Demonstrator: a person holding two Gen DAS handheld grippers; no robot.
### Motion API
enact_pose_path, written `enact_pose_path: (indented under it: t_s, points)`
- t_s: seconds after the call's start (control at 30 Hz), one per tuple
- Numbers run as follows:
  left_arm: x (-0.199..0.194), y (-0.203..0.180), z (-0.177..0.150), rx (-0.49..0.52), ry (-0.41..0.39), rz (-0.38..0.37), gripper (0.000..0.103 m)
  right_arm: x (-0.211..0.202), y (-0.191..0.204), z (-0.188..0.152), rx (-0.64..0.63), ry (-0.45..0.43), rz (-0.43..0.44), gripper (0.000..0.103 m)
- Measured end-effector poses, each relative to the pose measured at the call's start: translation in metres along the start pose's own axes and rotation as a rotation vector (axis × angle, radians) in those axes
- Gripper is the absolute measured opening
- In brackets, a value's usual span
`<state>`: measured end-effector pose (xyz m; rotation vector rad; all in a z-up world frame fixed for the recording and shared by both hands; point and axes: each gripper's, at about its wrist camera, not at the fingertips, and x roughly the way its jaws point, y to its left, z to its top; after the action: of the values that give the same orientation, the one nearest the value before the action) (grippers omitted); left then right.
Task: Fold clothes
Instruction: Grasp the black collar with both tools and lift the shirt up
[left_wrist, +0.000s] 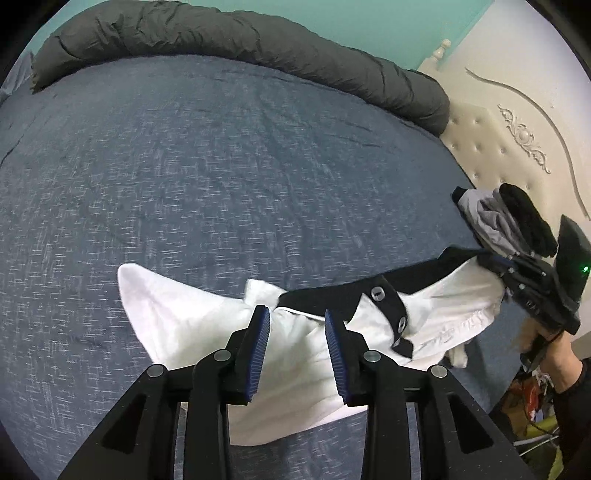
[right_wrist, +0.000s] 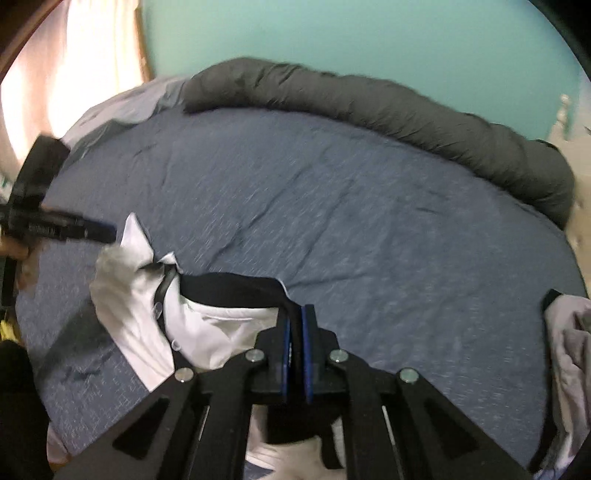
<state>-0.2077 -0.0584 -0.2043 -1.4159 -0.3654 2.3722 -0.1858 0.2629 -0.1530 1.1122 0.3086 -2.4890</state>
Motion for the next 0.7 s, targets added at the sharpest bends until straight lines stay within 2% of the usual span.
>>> enact_pose_path:
  t_s: [0.07,0.3,0.5,0.6,0.7]
  points:
    - [0.001,-0.009,0.000,0.001,0.000,-0.008,0.037,-0.007,-0.007,-0.003,0.013,-0.010,-0.029,0.005]
    - [0.029,-0.027,0.005,-0.003,0.048,-0.014,0.041,0.009,-0.013,-0.040,0.076,0.068,-0.009,0.005]
    - [0.065,-0.033,0.020,-0.010,0.118,0.022,0.047,0.010,-0.016,-0.051,0.098,0.072,-0.002,0.005]
    - [0.087,-0.038,0.030,-0.006,0.163,0.042,0.054,0.012,-0.015,-0.053,0.085,0.076,0.005,0.005]
    - [0.108,-0.039,0.036,0.003,0.206,0.084,0.054,0.015,-0.017,-0.052,0.093,0.079,0.020,0.005]
